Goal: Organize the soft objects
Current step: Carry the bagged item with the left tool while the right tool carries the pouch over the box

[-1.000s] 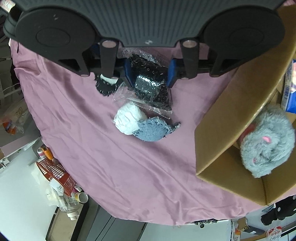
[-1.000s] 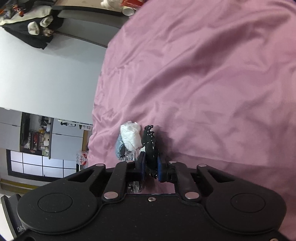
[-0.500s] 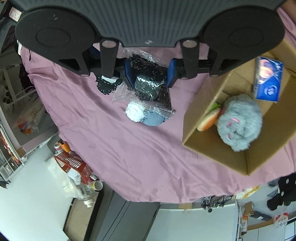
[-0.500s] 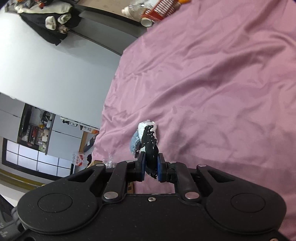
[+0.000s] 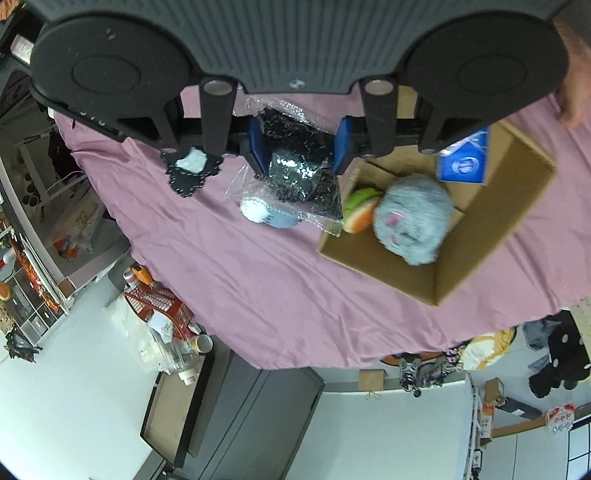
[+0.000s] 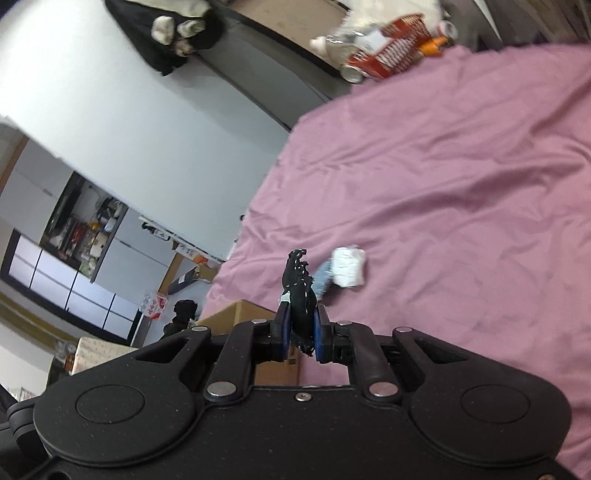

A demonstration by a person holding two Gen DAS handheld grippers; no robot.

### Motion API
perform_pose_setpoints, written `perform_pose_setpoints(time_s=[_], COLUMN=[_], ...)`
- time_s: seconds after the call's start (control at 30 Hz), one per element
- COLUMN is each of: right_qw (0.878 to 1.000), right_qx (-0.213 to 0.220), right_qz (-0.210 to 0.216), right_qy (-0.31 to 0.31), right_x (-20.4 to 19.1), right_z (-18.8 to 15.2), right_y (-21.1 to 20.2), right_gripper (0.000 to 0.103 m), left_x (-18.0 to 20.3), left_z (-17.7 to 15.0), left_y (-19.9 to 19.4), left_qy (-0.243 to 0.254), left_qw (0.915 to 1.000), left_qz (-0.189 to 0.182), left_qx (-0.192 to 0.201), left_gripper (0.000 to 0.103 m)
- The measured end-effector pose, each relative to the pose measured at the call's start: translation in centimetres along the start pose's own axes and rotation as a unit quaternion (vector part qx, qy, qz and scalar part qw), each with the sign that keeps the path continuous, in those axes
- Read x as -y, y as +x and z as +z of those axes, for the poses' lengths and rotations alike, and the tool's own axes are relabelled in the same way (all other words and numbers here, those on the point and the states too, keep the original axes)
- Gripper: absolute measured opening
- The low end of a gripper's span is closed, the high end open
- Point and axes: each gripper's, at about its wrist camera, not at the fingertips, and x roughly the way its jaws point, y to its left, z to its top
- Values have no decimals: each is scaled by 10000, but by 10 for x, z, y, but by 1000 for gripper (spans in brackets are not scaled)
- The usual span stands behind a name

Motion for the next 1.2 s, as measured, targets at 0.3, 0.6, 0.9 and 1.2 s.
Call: perform_pose_setpoints(time_s=[0.3,0.6,0.9,1.2], right_qw=[9989,9963,9941,9920], right_qx=[48,36,-58,-184], right_qz=[88,98,67,-101], right_qy=[-461,-847,-1080,-1249], right_x=[-37,-68,-100,-118], right_z=[-12,-27,-43,-55], right_y=[-7,-1,11,25], right_gripper=[12,12,13,13], left_x=[-37,-71,-90,-108], left_z=[7,10,10,10], left_y=[-26,-34,-27,-12], left_qy=[-165,-458,-660,-967], left_qw=[9998,9989,9978,9949], left_qz=[68,54,-60,-236], left_qx=[121,127,67,-158], left_gripper=[37,37,38,53])
